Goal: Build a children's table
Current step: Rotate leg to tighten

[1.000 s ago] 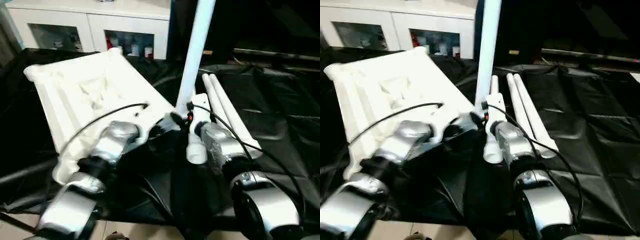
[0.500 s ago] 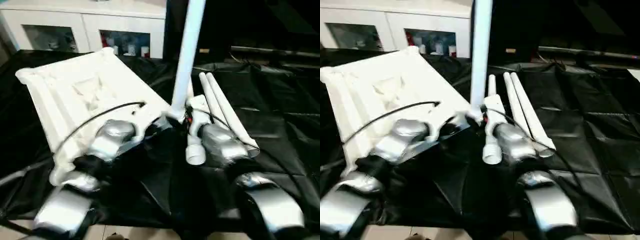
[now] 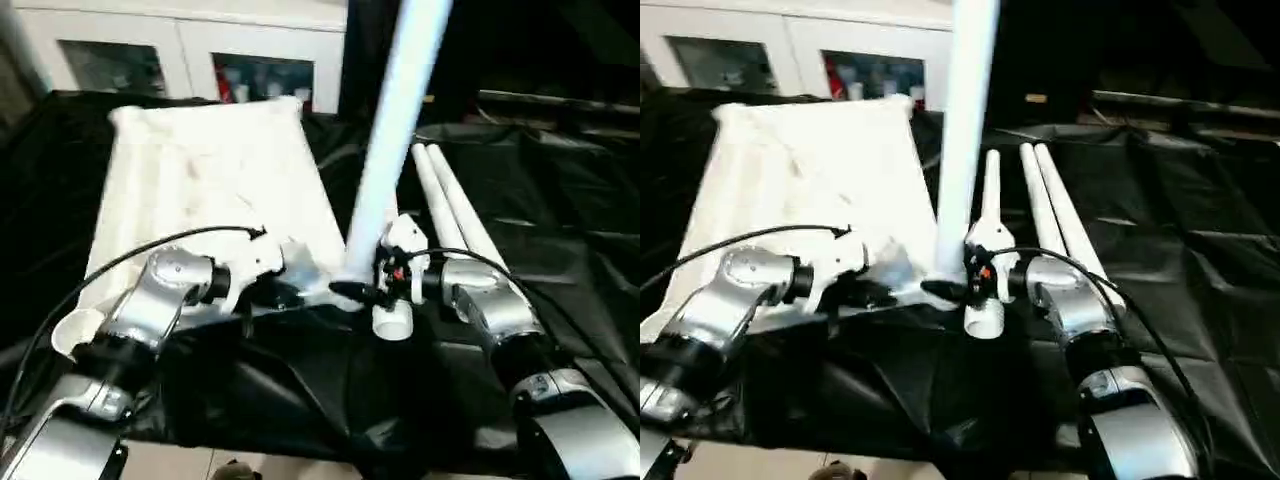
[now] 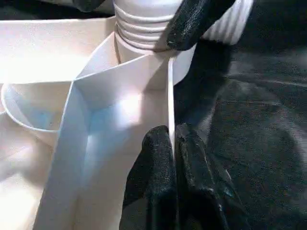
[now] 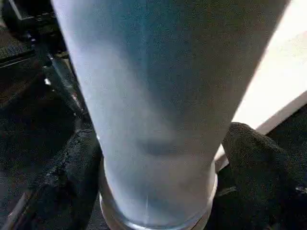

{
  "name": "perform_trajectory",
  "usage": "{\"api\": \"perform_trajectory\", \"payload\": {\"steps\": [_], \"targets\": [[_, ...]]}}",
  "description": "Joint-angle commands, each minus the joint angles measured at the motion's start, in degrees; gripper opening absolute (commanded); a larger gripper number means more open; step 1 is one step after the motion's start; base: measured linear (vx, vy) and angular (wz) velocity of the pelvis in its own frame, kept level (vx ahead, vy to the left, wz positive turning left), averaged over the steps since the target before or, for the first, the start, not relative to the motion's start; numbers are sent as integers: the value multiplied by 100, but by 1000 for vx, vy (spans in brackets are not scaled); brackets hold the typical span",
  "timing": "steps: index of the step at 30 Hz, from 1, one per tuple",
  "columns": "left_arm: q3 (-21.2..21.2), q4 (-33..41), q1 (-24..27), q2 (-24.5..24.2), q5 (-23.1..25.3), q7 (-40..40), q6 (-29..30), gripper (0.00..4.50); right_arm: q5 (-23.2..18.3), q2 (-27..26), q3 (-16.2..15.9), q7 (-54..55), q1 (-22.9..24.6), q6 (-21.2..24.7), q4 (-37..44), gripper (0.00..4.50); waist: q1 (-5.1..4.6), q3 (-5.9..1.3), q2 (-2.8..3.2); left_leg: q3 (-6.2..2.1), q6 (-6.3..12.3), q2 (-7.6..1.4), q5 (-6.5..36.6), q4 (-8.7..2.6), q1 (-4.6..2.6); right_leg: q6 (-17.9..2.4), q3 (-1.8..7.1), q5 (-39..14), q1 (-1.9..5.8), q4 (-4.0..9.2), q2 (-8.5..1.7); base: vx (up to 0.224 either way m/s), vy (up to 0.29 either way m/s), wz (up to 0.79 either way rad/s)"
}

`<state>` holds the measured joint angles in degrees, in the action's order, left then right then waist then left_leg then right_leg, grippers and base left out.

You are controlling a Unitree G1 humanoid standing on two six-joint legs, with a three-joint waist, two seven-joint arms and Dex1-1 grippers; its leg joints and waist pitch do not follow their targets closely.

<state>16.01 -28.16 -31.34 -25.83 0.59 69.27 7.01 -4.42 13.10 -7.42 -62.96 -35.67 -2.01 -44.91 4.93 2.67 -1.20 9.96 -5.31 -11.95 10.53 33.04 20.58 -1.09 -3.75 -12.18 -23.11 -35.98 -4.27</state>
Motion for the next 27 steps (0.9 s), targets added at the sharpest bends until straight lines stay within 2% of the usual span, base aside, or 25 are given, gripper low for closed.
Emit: {"api": "perform_trajectory", "payload": {"steps": [1, 2, 3, 8, 9, 11, 12, 13, 14, 15, 16, 17, 18, 20, 21, 24, 25, 27], "targets": [[28, 103, 31, -10, -103, 147, -17, 0, -97, 109, -18, -68, 19, 101, 194, 353, -14, -346, 30, 20, 343, -150, 785, -335, -30, -1474, 274, -99, 339, 368, -342, 0, 0, 0], [20, 95, 24, -4, -95, 136, -13, 0, -106, 106, -28, -88, 20, 107, 196, 346, -14, -349, 34, 19, 336, -148, 758, -331, -32, -1470, 272, -65, 335, 364, -341, 0, 0, 0], [15, 109, 29, -3, -94, 138, -4, 0, -113, 102, -39, -113, 28, 119, 207, 337, -16, -350, 11, 22, 341, -143, 737, -328, -29, -1465, 272, -47, 339, 365, -338, 0, 0, 0], [12, 158, 52, -12, -108, 106, 30, 0, -110, 74, -48, -166, 76, 172, 265, 302, -7, -352, 9, 20, 360, -139, 659, -323, -22, -1450, 271, -18, 346, 355, -344, 0, 0, 0], [3, 108, 41, 13, -51, -50, 22, 0, -103, 17, -21, -53, 89, 218, 241, 284, -9, -352, 9, 22, 357, -138, 668, -322, -24, -1447, 273, -41, 341, 359, -345, 0, 0, 0], [-60, -164, -67, 192, 193, -758, 104, 0, 97, -139, 18, 680, 57, 272, -38, 279, -16, -348, 4, 21, 342, -136, 688, -326, -26, -1430, 274, -98, 338, 366, -344, 0, 0, 0], [-79, -224, -99, 243, 236, -918, 127, 0, 152, -167, 19, 848, 44, 288, -116, 275, -37, -327, 8, 19, 270, -131, 754, -340, -38, -1392, 280, -256, 314, 394, -346, 0, 0, 0], [-140, -397, -197, 401, 343, -1381, 243, 0, 307, -258, 15, 1333, 16, 312, -325, 273, -49, -320, -5, 15, 146, -123, 881, -352, -49, -1319, 287, -607, 317, 429, -358, 0, 0, 0], [-190, -518, -280, 527, 412, -1735, 392, 0, 403, -349, 40, 1790, -20, 364, -484, 272, -52, -308, 1, 15, 98, -126, 941, -361, -60, -1286, 292, -734, 302, 442, -352, 0, 0, 0], [-241, -652, -374, 674, 478, -2116, 551, 0, 438, -472, 120, 2295, -72, 471, -665, 271, -54, -293, 0, 17, 58, -117, 1037, -367, -72, -1243, 292, -918, 291, 467, -350, 0, 0, 0], [-299, -831, -503, 887, 546, -2595, 723, 0, 316, -683, 343, 2929, -171, 726, -917, 270, -73, -284, -5, 0, -67, -112, 1229, -392, -101, -1115, 301, -1417, 288, 509, -361, 0, 0, 0], [-299, -831, -503, 887, 546, -2595, 723, 0, 316, -683, 343, 2929, -171, 726, -917, 270, -73, -284, -5, 0, -67, -112, 1229, -392, -101, -1115, 301, -1417, 288, 509, -361, 0, 0, 0], [-318, -914, -567, 998, 574, -2819, 803, 0, 272, -781, 439, 3258, -224, 796, -1033, 270, -58, -293, -15, -8, -72, -112, 1304, -388, -102, -1016, 298, -1614, 291, 536, -376, 0, 0, 0], [-313, -1027, -706, 1312, 599, -3208, 994, 0, 134, -1041, 653, 3940, -382, 935, -1303, 270, -52, -304, -9, -4, -59, -111, 1287, -386, -105, -970, 306, -1534, 268, 537, -368, 0, 0, 0], [-304, -1027, -736, 1406, 598, -3283, 1049, 0, 96, -1118, 698, 4094, -431, 970, -1380, 270, -50, -313, 16, -7, -53, -116, 1225, -386, -93, -989, 315, -1416, 267, 521, -378, 0, 0, 0], [-281, -991, -792, 1698, 601, -3452, 1227, 0, 200, -1318, 638, 4326, -569, 871, -1579, 270, -37, -330, 0, -1, -14, -114, 1035, -375, -64, -1075, 297, -885, 296, 471, -357, 0, 0, 0], [-237, -947, -792, 1809, 633, -3485, 1283, 0, 265, -1386, 579, 4229, -608, 721, -1587, 326, -38, -335, -5, 4, 20, -110, 1004, -367, -62, -1099, 291, -768, 299, 465, -353, 0, 0, 0], [-224, -921, -781, 1833, 637, -3491, 1292, 0, 229, -1413, 621, 4159, -630, 672, -1567, 340, -27, -342, -12, 7, 100, -103, 900, -357, -48, -1131, 292, -578, 323, 455, -360, 0, 0, 0]]}}
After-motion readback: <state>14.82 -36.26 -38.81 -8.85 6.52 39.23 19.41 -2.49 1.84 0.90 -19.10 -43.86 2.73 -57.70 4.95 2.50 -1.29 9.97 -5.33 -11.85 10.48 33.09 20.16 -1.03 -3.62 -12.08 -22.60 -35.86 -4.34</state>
